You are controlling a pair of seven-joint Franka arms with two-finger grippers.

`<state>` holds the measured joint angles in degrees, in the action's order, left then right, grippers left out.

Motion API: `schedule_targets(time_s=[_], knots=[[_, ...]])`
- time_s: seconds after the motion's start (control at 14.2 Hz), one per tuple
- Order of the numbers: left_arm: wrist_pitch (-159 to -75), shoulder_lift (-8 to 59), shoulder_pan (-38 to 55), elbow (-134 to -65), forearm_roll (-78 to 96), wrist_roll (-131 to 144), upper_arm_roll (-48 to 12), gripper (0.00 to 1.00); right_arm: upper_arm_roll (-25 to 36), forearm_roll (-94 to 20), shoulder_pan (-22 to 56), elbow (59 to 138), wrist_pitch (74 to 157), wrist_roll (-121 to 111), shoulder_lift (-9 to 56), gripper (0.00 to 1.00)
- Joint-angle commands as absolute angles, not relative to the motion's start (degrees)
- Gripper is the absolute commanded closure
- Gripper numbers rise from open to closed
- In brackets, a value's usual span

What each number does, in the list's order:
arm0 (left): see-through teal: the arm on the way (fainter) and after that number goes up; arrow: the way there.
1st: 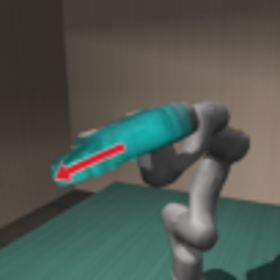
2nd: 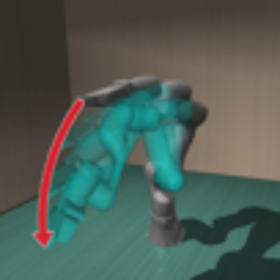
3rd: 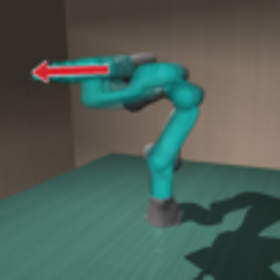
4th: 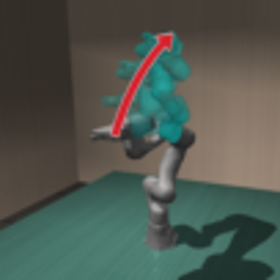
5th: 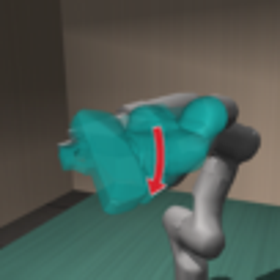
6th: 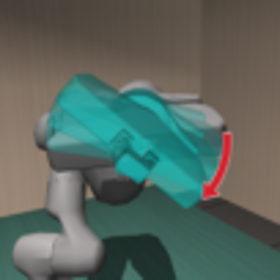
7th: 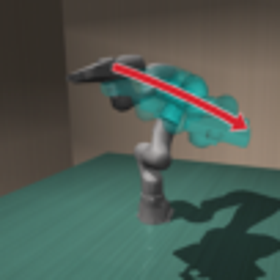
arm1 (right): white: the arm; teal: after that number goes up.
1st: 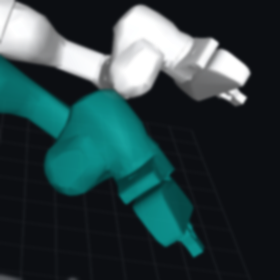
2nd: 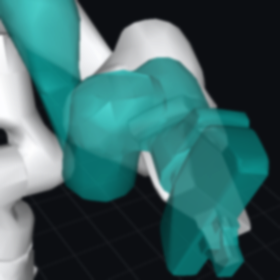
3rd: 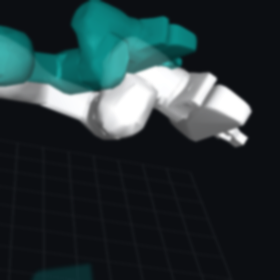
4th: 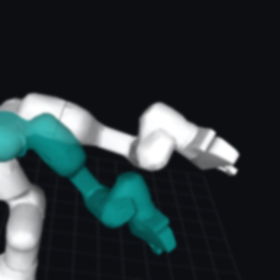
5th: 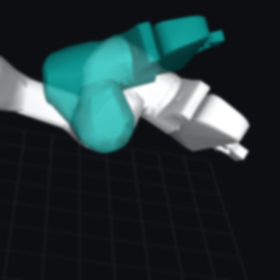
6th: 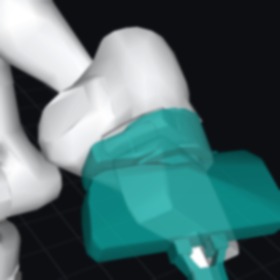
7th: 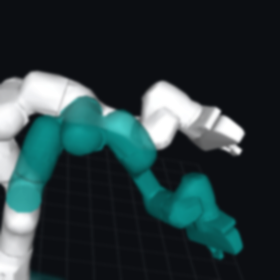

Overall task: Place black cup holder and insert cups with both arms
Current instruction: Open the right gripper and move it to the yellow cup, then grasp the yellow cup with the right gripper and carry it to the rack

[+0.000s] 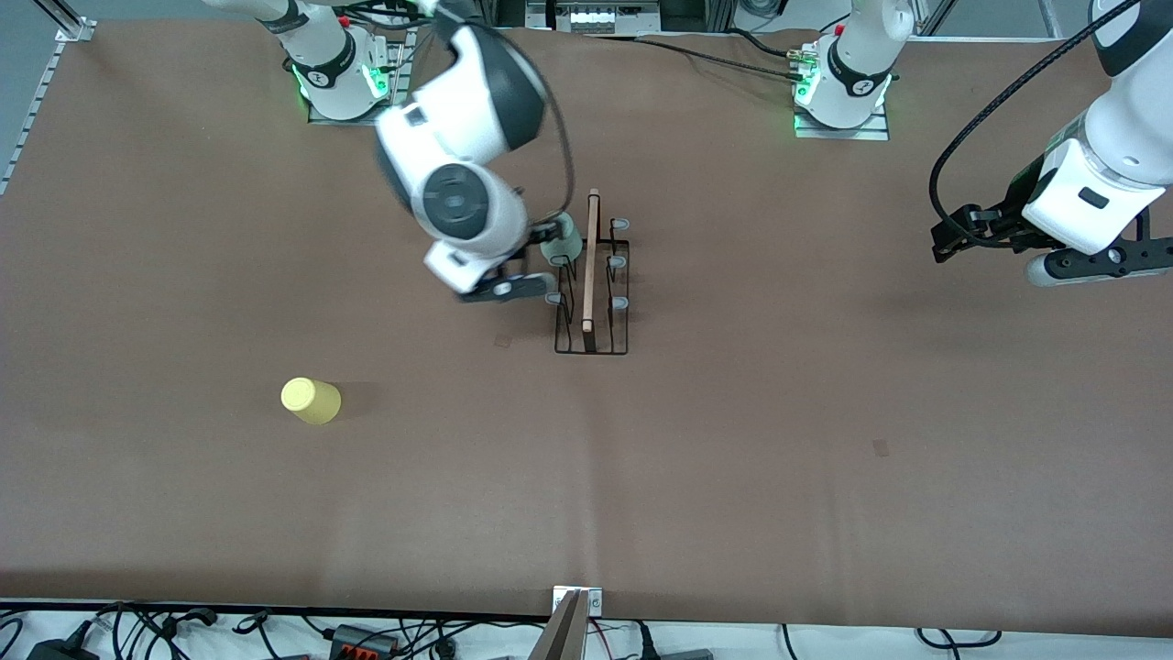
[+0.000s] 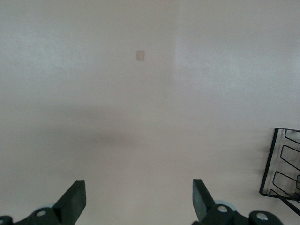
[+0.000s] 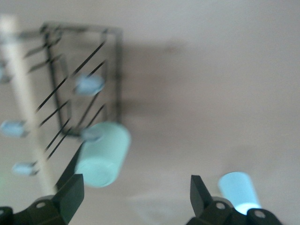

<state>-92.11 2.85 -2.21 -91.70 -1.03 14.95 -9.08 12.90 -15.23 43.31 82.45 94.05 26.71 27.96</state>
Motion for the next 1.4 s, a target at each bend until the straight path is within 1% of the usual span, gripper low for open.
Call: schedule_targets(time_s=[0.0,0.07,0.28,0.49,0.63,0.84,1.33], knots=[[-89.8,2.5,-1.9,-91.0,-2.0,15.4,-9.1,0.0,20.7,-11.5,42.5,82.9,94.5,26.8,28.0,0.0],[-89.9,2.5,-1.9,-91.0,-2.0,15.4,-9.1,0.0,22.6,-11.8,41.0,82.9,96.4,26.5,28.4,0.0],[-89.9,2.5,-1.9,-90.9,-2.0,15.5,-9.1,0.0,22.9,-11.9,34.3,82.9,103.8,23.7,31.4,0.0],[-89.9,2.6,-1.9,-90.9,-2.0,15.5,-9.1,0.0,22.8,-12.2,27.6,82.9,111.6,11.8,35.2,0.0],[-89.9,2.6,-1.9,-90.9,-2.0,15.5,-9.1,0.0,22.7,-14.2,24.7,82.9,113.6,4.6,38.0,0.0],[-89.8,2.6,-1.9,-90.9,-2.0,15.5,-9.1,0.0,22.7,-16.6,22.7,82.9,115.0,-2.4,40.2,0.0],[-89.8,2.6,-2.0,-90.9,-2.0,15.5,-9.1,0.0,22.7,-17.4,21.5,83.1,118.9,-3.8,44.6,0.0]])
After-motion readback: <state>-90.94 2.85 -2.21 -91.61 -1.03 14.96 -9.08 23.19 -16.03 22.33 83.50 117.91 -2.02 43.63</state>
